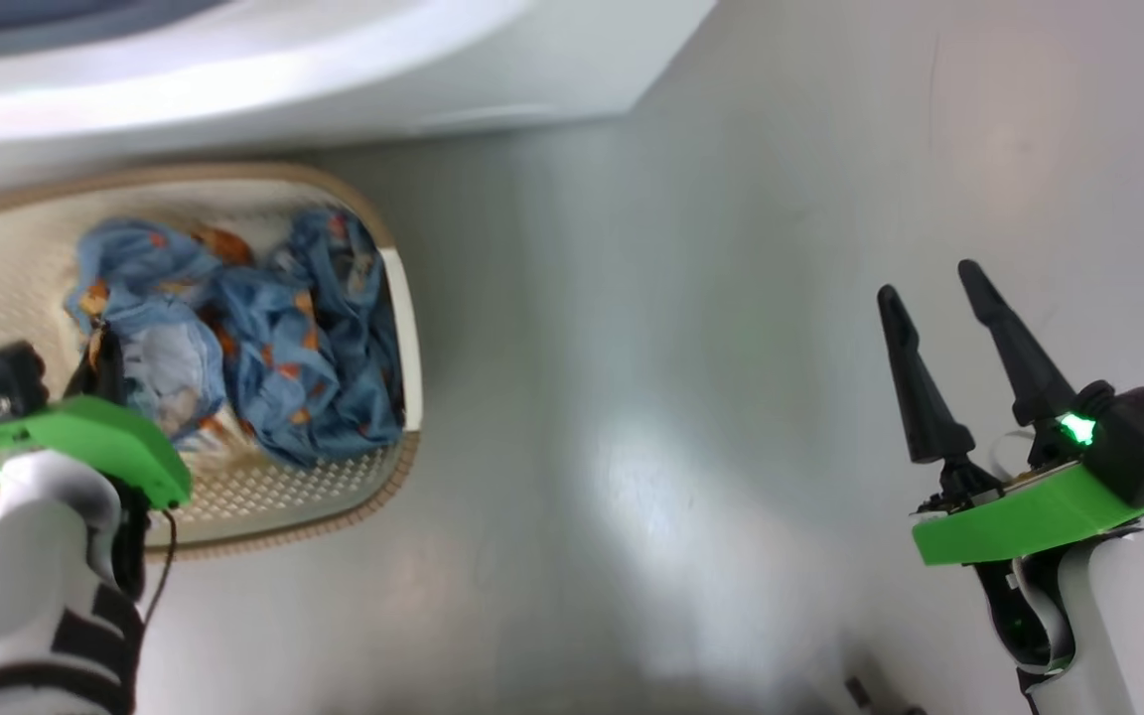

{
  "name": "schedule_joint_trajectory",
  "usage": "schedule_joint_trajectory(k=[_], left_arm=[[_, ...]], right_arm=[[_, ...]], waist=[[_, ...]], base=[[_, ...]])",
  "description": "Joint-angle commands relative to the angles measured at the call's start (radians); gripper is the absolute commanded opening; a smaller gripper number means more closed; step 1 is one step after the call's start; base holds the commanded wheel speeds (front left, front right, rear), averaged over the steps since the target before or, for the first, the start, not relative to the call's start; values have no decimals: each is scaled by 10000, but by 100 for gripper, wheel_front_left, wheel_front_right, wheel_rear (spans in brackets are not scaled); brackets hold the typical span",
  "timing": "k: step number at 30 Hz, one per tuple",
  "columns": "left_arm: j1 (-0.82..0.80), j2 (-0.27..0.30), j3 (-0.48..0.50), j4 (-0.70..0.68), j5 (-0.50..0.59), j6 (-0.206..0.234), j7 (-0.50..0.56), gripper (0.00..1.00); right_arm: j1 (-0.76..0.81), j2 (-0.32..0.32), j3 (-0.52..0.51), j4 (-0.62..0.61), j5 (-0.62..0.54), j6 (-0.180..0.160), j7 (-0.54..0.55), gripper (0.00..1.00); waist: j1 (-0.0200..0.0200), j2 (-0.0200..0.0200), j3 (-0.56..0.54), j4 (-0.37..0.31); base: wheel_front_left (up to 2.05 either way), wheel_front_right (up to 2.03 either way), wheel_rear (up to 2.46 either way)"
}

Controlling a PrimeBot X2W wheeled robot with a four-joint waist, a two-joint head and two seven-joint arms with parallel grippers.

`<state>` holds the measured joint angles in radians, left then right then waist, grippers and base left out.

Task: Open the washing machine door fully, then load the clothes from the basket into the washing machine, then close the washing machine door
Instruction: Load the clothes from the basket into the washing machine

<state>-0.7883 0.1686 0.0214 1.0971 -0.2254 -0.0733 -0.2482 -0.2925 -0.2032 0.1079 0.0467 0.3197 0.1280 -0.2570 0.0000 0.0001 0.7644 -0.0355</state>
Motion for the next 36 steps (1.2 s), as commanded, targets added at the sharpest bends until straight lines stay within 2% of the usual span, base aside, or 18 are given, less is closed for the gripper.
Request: schedule_joint_trajectory(k=[1, 9, 17, 36], left_arm=[[858, 343, 321, -575, -99, 111, -131, 0], [3120, -164, 757, -3433, 43, 237, -134, 0], [4959, -650, 968, -6010, 336, 133, -134, 0], [7899, -1062, 1693, -10091, 729, 132, -135, 0]], right_arm=[[386, -76, 289, -81, 148, 27, -48, 100], [747, -110, 559, 347, 340, 27, -48, 100], [1323, -117, 759, 741, 537, 27, -48, 100], [2606, -193, 842, 994, 599, 27, -48, 100]], waist=[[0, -1, -1099, 340], [0, -1, -2690, 533], [0, -1, -4261, 650], [0, -1, -7216, 287]], base=[[0, 0, 0], [0, 0, 0], [0, 0, 0], [0, 0, 0]])
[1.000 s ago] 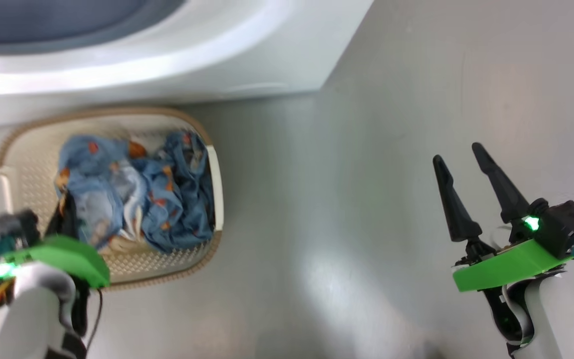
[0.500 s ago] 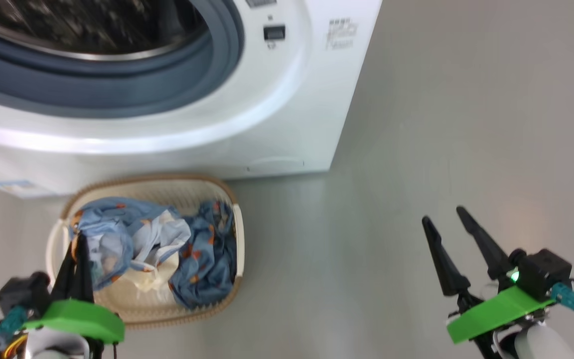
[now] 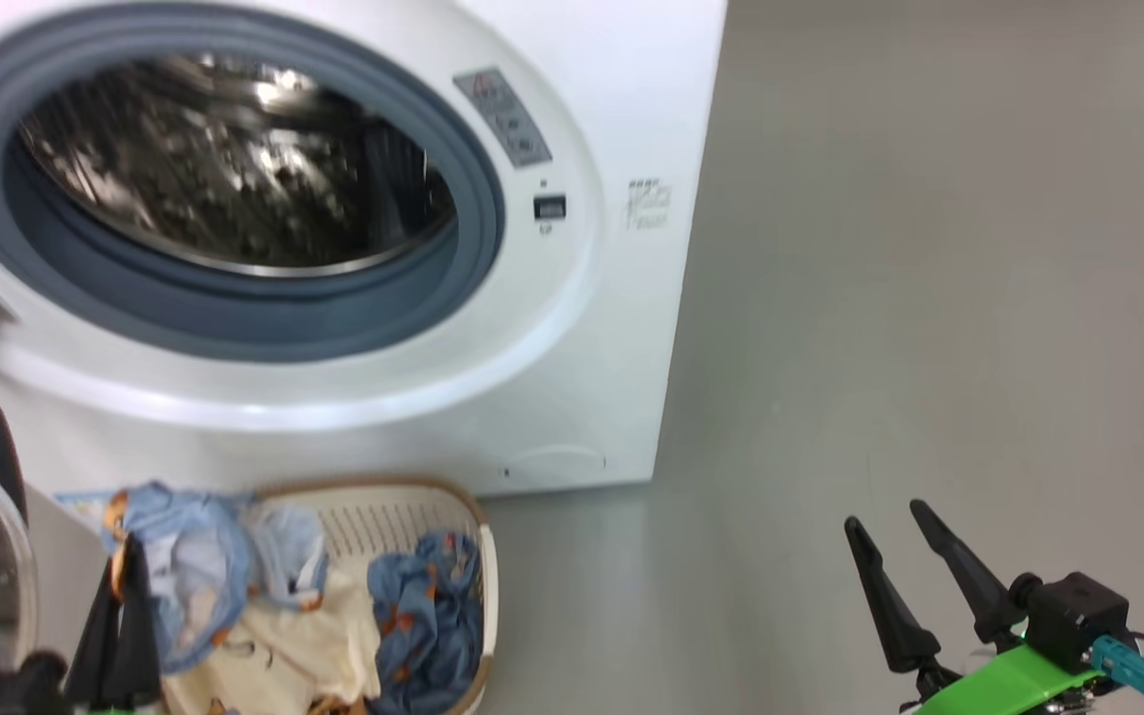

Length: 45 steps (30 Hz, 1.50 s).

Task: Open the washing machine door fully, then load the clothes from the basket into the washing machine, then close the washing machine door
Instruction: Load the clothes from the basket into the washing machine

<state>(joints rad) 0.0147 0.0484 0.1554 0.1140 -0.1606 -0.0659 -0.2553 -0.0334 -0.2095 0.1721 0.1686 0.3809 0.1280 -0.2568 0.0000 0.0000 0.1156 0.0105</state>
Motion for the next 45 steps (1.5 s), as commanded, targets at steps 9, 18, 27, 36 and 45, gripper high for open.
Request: schedule_joint_trajectory(k=[9, 18, 27, 36, 45], left_arm=[[1037, 42, 408, -1310, -51, 217, -64, 0], [1543, 22, 264, -1485, -258, 443, -64, 0], [1296, 20, 146, -1222, -277, 346, -64, 0], [-142, 62, 255, -680, -289, 36, -64, 0], [-2827, 602, 185, 636, -190, -235, -64, 0]], right_arm=[[273, -183, 131, -394, -89, 27, -49, 100], [302, -162, 77, -443, -101, 27, -49, 100], [335, -134, -6, -406, -43, 27, -49, 100], [58, -36, -107, -538, -53, 27, -49, 100], [-541, 51, -168, -695, -153, 27, -49, 100]], waist=[[0, 0, -1339, -286], [0, 0, -1370, -252], [0, 0, -1082, -168], [0, 0, 87, -142], [0, 0, 1803, -383]], base=[[0, 0, 0], [0, 0, 0], [0, 0, 0], [0, 0, 0], [0, 0, 0]])
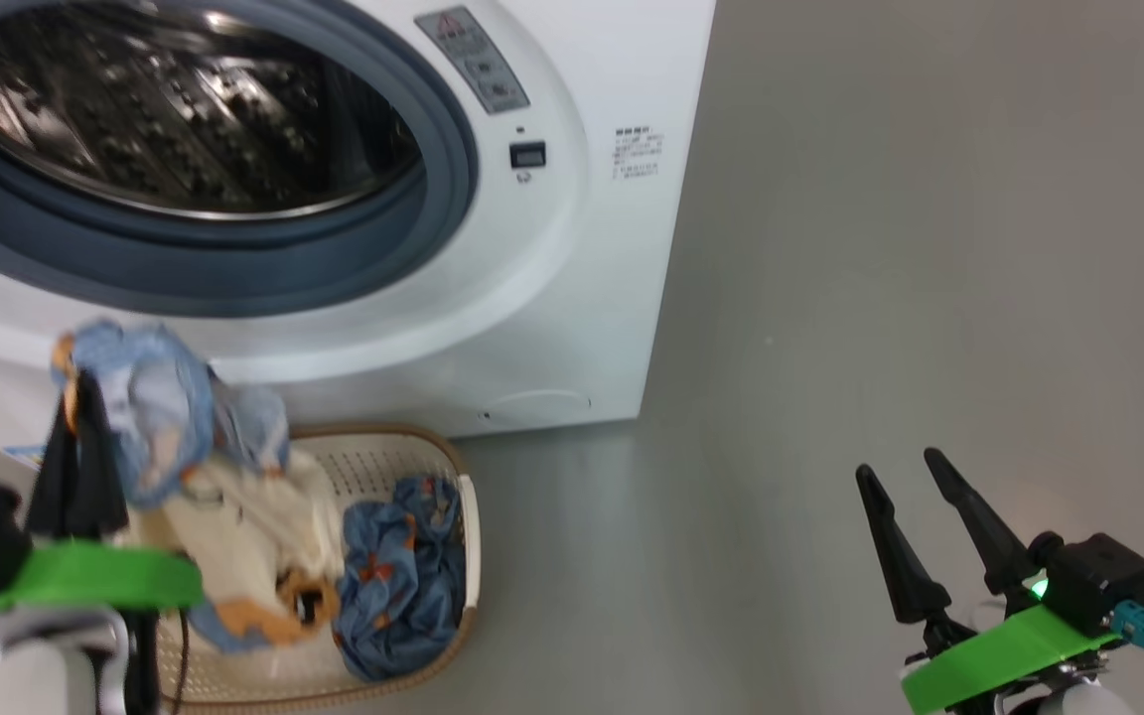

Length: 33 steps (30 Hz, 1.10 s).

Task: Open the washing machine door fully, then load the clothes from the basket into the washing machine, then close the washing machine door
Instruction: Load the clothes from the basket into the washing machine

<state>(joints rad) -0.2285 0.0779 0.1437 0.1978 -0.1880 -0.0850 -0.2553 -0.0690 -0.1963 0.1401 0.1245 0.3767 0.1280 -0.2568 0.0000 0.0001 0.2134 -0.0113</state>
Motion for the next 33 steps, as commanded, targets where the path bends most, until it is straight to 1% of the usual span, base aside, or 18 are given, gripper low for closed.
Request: schedule_joint_trajectory(k=[1, 9, 14, 19, 23, 24, 26, 29, 33], left_arm=[[-758, 396, 255, -45, 151, -56, -64, 0], [-3711, 991, -98, 1722, 400, -123, -4, 0], [-5301, 1409, -213, 2967, 496, -85, 448, 0], [-6707, 1674, -305, 3974, 507, -33, 872, 0], [-7734, 1754, -350, 4752, 364, -57, 1252, 0], [-7734, 1754, -350, 4752, 364, -57, 1252, 0], [-8377, 1935, -480, 5338, 473, -32, 1352, 0], [-8774, 2055, -544, 5713, 529, -11, 1400, 0], [-9610, 2196, -671, 6327, 489, -95, 1428, 0]], right_arm=[[-271, -79, 153, -273, -157, 27, -49, 100], [-1001, 174, 356, -339, -225, 27, -49, 100], [-1253, 290, 426, -298, -168, 27, -49, 100], [-1354, 384, 416, -314, -114, 27, -49, 100], [-1424, 453, 414, -362, -92, 27, -49, 100], [-1424, 453, 414, -362, -92, 27, -49, 100], [-1534, 525, 421, -420, -79, 27, -49, 100], [-1588, 568, 417, -447, -65, 27, -49, 100], [-1633, 637, 248, -591, -84, 27, -49, 100]], waist=[[0, -1, 997, -203], [0, -1, 2055, -771], [0, -1, 2467, -1217], [0, -1, 2927, -1546], [0, -1, 3416, -1682], [0, -1, 3416, -1682], [0, -1, 3816, -1749], [0, -1, 4087, -1777], [0, -1, 4708, -1683]], base=[[0, 0, 0], [0, 0, 0], [0, 0, 0], [0, 0, 0], [0, 0, 0], [0, 0, 0], [0, 0, 0], [0, 0, 0], [0, 0, 0]])
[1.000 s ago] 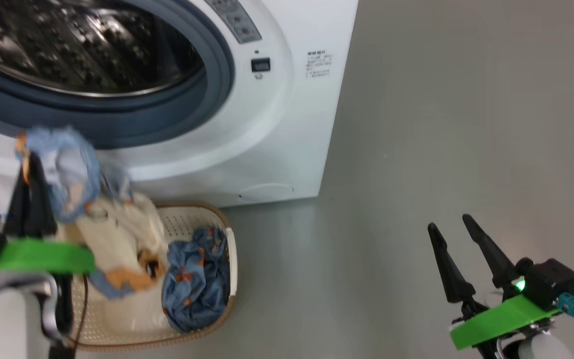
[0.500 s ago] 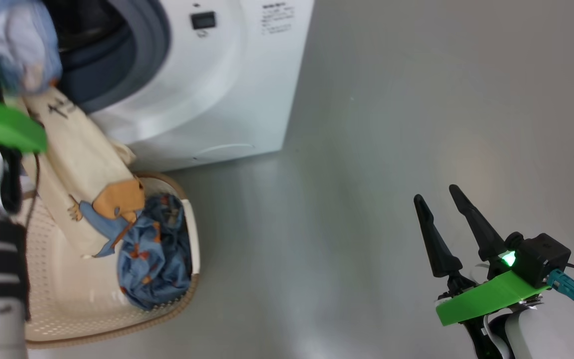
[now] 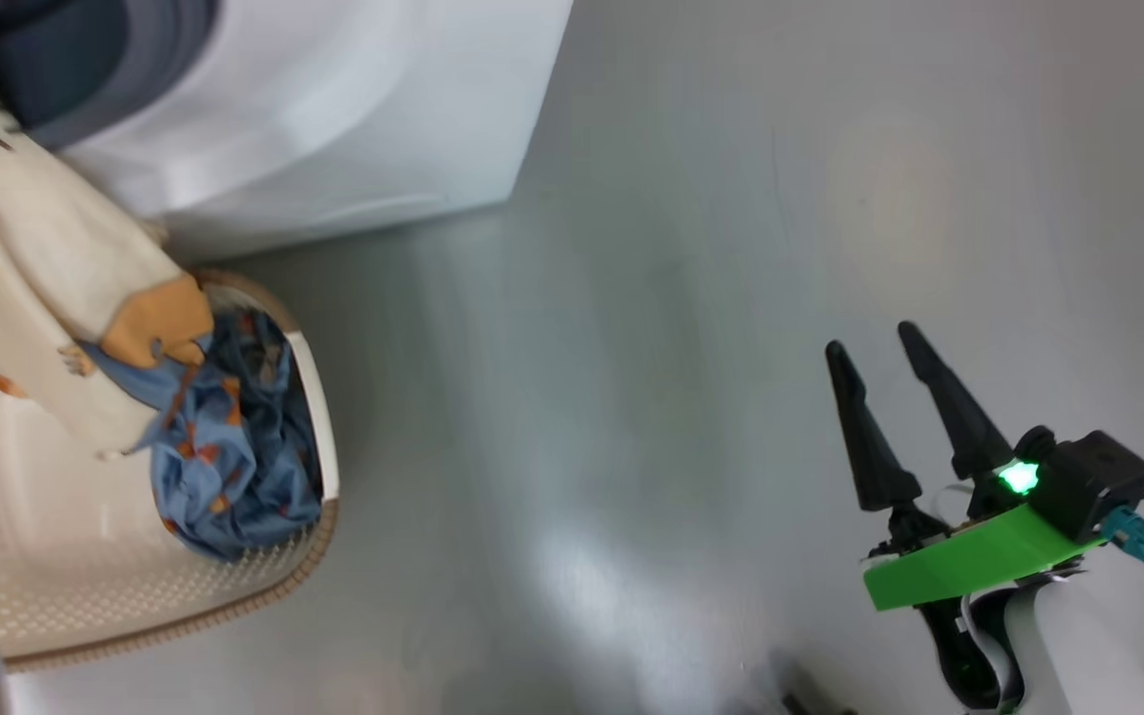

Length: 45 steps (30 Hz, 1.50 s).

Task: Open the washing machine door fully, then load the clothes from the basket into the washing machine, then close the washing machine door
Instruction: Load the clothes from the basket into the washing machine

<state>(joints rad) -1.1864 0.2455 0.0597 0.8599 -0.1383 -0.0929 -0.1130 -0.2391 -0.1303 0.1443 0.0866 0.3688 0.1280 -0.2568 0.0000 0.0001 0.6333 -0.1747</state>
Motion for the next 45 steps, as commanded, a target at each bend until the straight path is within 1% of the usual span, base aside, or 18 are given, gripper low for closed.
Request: schedule_joint_trajectory(k=[1, 5, 9, 13, 16, 19, 23, 26, 29, 30, 31, 32, 33, 36, 45], left_arm=[[-230, 601, 81, -185, 76, -22, -28, 0], [-980, 821, -143, 228, 229, -58, -253, 0], [-1690, 829, -257, 441, 269, -15, -818, 0], [-2260, 803, -481, 613, 407, -7, -1188, 0], [-2713, 887, -694, 484, 637, 90, -1391, 0], [-3022, 992, -815, -2, 822, 233, -1473, 0], [-2893, 1116, -857, -1645, 1012, 440, -1483, 0], [-2595, 1105, -813, -2777, 1038, 549, -1484, 0], [-2140, 1055, -727, -3073, 944, 560, -1485, 0], [-2014, 1005, -671, -2847, 850, 551, -1485, 0], [-1976, 977, -627, -2779, 792, 541, -1486, 18], [-1916, 976, -620, -2714, 791, 540, -1486, 76], [-1816, 924, -573, -2506, 709, 529, -1486, 100], [-1708, 852, -548, -1973, 606, 467, -1486, 100], [-1618, 601, -500, -1082, 380, 349, -1487, 100]], right_arm=[[64, -1, 155, -242, -9, 27, -49, 100], [24, 98, 138, -300, -16, 27, -49, 100], [-104, 140, 189, -327, -44, 27, -49, 100], [-208, 165, 287, -333, -68, 27, -49, 100], [-250, 170, 350, -315, -30, 27, -49, 100], [-263, 174, 456, -268, 7, 27, -49, 100], [-278, 177, 569, -213, 53, 27, -49, 100], [-267, 167, 586, -199, 74, 27, -49, 100], [-300, 153, 631, -174, 90, 27, -49, 100], [-307, 151, 644, -161, 88, 27, -49, 100], [-317, 151, 657, -151, 91, 27, -49, 100], [-330, 152, 664, -141, 90, 27, -49, 100], [-337, 155, 670, -125, 92, 27, -49, 100], [-331, 155, 671, -86, 105, 27, -49, 100], [-421, 138, 562, -57, 137, 27, -49, 100]], waist=[[0, -1, 684, -18], [0, -1, 1313, 89], [0, -1, 1764, 186], [0, -1, 1956, 191], [0, -1, 2057, 159], [0, -1, 2061, 89], [0, -1, 2005, -31], [0, -1, 1972, -66], [0, -1, 1893, -98], [0, -1, 1862, -100], [0, -1, 1852, -103], [0, -1, 1833, -100], [0, -1, 1794, -93], [0, -1, 1691, -66], [0, -1, 1348, 145]], base=[[0, 0, 0], [0, 0, 0], [0, 0, 0], [0, 0, 0], [0, 0, 0], [0, 0, 0], [0, 0, 0], [0, 0, 0], [0, 0, 0], [0, 0, 0], [0, 0, 0], [0, 0, 0], [0, 0, 0], [0, 0, 0], [0, 0, 0]])
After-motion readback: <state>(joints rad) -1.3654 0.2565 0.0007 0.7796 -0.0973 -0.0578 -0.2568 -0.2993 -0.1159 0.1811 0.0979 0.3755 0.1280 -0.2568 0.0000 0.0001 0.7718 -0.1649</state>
